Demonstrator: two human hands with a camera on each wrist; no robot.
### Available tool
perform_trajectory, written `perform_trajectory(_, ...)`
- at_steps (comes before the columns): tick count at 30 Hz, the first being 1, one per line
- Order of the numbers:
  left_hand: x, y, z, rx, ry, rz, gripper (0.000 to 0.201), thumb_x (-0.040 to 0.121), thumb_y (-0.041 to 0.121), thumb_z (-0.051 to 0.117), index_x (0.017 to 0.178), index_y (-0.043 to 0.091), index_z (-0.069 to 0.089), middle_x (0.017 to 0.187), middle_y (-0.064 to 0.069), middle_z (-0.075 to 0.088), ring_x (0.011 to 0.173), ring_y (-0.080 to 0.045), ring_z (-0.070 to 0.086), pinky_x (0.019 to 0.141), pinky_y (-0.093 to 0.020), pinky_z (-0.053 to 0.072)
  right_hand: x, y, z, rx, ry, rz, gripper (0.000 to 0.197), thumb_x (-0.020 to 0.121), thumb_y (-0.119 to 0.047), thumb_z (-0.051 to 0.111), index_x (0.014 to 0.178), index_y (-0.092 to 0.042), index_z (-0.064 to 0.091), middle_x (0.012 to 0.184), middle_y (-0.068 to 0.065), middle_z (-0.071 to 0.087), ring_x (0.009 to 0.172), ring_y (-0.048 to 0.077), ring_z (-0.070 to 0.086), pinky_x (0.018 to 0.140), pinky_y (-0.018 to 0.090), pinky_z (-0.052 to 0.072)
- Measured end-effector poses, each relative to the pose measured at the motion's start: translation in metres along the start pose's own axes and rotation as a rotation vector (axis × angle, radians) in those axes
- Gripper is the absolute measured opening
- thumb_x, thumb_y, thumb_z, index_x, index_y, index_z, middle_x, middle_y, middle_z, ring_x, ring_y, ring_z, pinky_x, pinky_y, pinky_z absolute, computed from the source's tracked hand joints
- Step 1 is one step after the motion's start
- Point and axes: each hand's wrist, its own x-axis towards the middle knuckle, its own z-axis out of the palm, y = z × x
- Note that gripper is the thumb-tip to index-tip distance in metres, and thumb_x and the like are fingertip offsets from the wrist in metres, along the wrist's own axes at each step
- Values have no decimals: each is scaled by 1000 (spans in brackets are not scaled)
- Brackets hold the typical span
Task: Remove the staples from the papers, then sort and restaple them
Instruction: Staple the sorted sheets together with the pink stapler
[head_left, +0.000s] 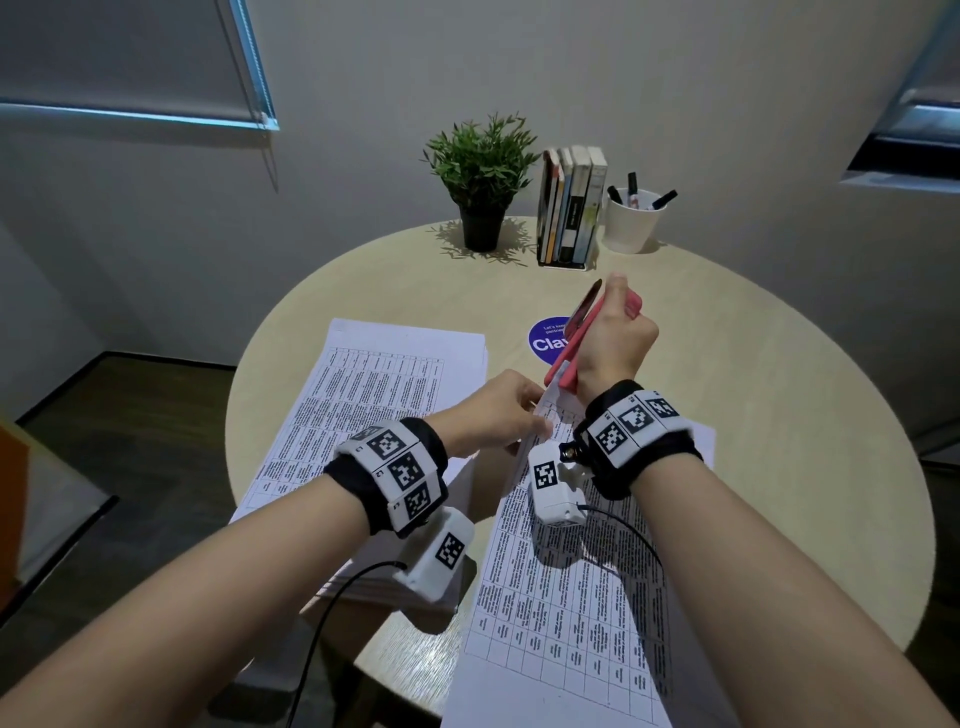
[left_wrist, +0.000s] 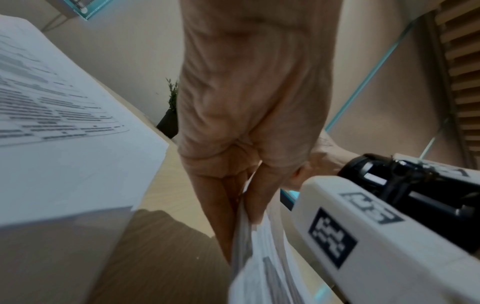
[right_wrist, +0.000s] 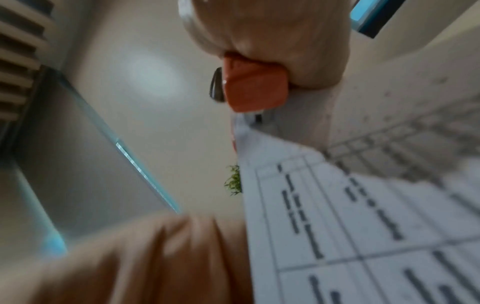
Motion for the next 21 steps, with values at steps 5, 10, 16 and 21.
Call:
perform_trajectory(5,-7,-7,-4,25,-110,-110,17,90,-9,53,103,-4,63,89,-22,67,59,-18,63,51,-26,56,14,-9,-10,82,-7,68,37,92,-42,58,77,-8,63,66,8,65,54,19,63,58,28,54)
perform_trajectory(10,-10,5,-44,-10,53,-137,13,94,-8,45,86,-2,53,55,-11,48,35,-13,50,41,-28,46,26,-38,-31,235,165,-11,28,95,-37,56,82,-12,58,72,4,66,60,17,67,56,25,56)
perform_trajectory(16,-22,15,-129,97,252,-186,16,96,-3,45,87,5,57,74,-5,59,59,-14,57,49,-24,48,51,-58,-57,422,307,-17,35,89,-43,59,88,-8,58,81,12,70,67,26,72,63,40,60)
perform_trajectory(21,-28,-39,-174,206,423,-393,14,92,-7,47,82,2,48,77,-18,52,68,-27,55,70,-42,51,43,-34,-61,298,284,187,38,84,-46,53,88,-9,61,72,7,68,57,24,67,56,35,53)
